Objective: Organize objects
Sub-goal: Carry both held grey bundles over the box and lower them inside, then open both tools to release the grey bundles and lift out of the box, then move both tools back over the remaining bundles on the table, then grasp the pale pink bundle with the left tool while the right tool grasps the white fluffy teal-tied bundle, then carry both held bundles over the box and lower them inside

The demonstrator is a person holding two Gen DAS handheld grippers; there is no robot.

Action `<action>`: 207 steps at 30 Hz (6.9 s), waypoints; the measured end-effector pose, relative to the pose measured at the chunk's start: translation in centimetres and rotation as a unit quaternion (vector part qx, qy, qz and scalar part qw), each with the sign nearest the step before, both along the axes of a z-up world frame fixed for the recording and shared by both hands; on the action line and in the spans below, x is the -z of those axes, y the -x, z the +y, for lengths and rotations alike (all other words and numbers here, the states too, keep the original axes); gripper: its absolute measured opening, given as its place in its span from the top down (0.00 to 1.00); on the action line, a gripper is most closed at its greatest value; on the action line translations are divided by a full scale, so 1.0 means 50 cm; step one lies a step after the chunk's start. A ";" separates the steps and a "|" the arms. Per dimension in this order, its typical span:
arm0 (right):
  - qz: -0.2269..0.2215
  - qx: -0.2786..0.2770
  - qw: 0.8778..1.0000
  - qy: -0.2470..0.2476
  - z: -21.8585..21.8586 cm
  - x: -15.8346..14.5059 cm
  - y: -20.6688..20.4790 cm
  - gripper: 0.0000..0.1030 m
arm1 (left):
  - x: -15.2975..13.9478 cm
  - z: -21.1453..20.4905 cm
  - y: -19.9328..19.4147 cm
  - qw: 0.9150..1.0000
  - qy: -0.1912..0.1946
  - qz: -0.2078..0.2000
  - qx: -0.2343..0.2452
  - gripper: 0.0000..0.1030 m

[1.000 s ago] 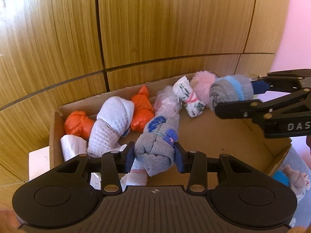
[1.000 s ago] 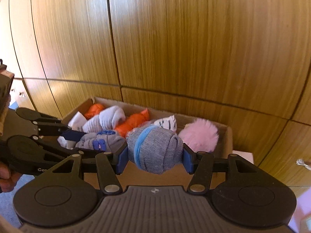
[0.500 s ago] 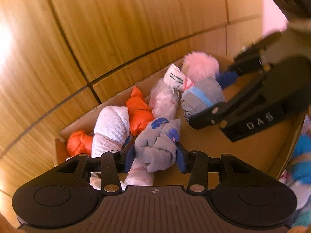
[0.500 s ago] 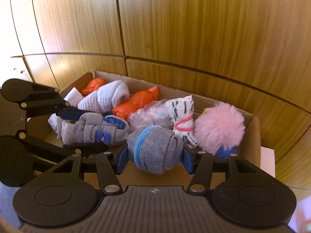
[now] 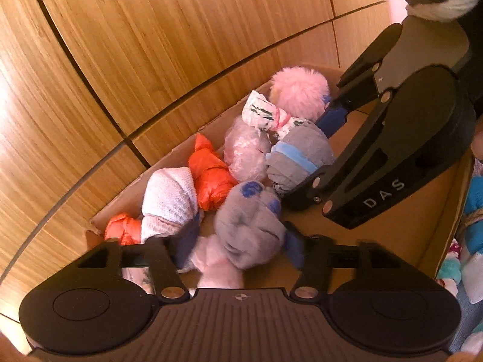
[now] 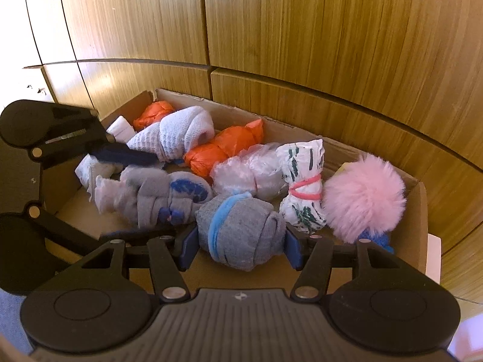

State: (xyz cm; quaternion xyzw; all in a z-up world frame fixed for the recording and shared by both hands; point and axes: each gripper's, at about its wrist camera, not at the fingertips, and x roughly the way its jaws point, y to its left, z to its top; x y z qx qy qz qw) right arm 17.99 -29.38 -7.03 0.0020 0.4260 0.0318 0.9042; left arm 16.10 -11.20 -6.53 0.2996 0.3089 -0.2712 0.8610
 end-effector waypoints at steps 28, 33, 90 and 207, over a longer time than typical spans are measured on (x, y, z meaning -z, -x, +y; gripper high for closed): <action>-0.021 0.010 1.000 0.012 0.020 -0.050 0.047 0.20 | -0.069 0.035 0.049 0.999 0.023 -0.027 -0.031 0.11; -0.026 0.013 0.999 0.014 0.029 -0.060 0.061 0.18 | -0.078 0.042 0.060 0.998 0.026 -0.029 -0.039 0.10; -0.143 0.184 0.972 0.002 0.220 0.051 0.430 0.15 | -0.036 0.280 0.347 0.944 0.211 0.039 -0.249 0.03; -0.064 -0.057 0.990 0.109 -0.076 0.001 0.135 0.40 | -0.010 -0.058 -0.044 0.963 0.182 0.188 -0.062 0.66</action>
